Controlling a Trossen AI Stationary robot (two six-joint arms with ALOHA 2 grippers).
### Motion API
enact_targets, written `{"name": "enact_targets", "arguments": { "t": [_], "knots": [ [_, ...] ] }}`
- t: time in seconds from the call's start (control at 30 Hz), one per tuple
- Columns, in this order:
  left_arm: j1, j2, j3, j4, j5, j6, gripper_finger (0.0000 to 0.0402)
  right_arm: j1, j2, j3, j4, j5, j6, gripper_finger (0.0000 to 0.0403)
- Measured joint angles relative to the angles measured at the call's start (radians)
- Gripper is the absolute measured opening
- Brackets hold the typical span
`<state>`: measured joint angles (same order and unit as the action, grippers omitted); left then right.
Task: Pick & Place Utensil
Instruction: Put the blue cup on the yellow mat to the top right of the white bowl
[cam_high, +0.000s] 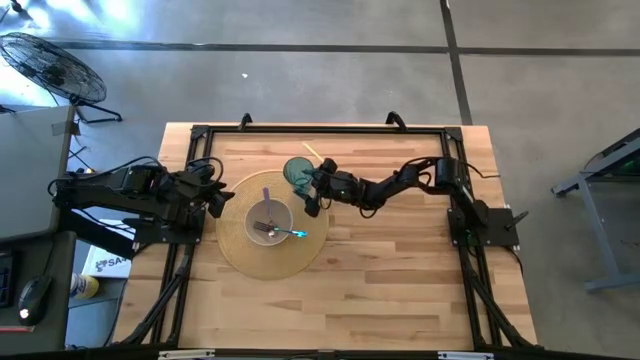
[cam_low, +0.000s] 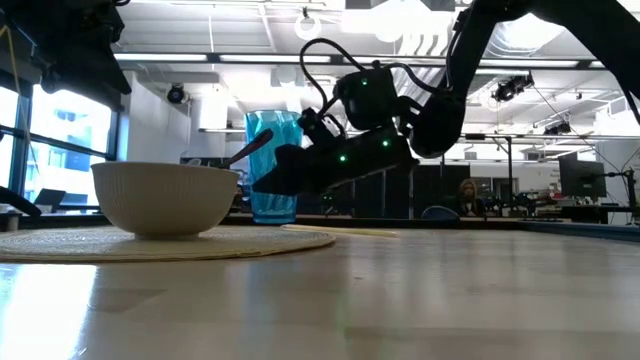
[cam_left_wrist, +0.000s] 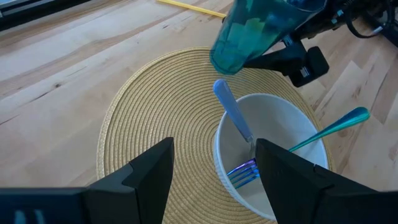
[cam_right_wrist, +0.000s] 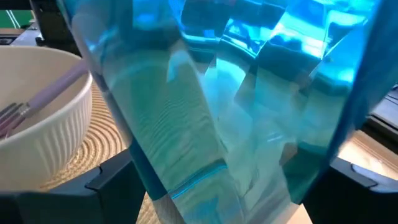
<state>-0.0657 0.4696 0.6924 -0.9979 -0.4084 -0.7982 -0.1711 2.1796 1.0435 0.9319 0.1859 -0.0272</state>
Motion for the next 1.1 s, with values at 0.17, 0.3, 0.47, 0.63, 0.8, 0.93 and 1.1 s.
{"name": "enact_targets", "arguments": {
  "t": [0.17,0.3,0.47,0.63,0.8,0.93,1.1],
  "knots": [
    [0.0,0.0,0.0,0.0,0.0,0.0,0.0223,-0.002,0.0,0.0,0.0,-0.005,0.003,0.0335],
    [0.0,0.0,0.0,0.0,0.0,0.0,0.0223,-0.002,0.009,0.0,0.013,0.014,0.027,0.0335],
    [0.0,0.0,0.0,0.0,0.0,0.0,0.0223,-0.001,0.047,-0.001,0.044,0.023,0.052,0.0335],
    [0.0,0.0,0.0,0.0,0.0,0.0,0.0223,-0.001,0.048,0.0,0.042,0.028,0.05,0.0341],
    [0.0,0.0,0.0,0.0,0.0,0.0,0.0223,-0.001,0.048,0.0,0.036,0.007,0.049,0.036],
    [0.0,0.0,0.0,0.0,0.0,0.0,0.0223,-0.001,0.048,0.0,0.029,0.018,0.052,0.0375],
    [0.0,0.0,0.0,0.0,0.0,0.0,0.0223,-0.001,0.022,0.0,-0.01,0.013,0.053,0.0394]
  ]
}}
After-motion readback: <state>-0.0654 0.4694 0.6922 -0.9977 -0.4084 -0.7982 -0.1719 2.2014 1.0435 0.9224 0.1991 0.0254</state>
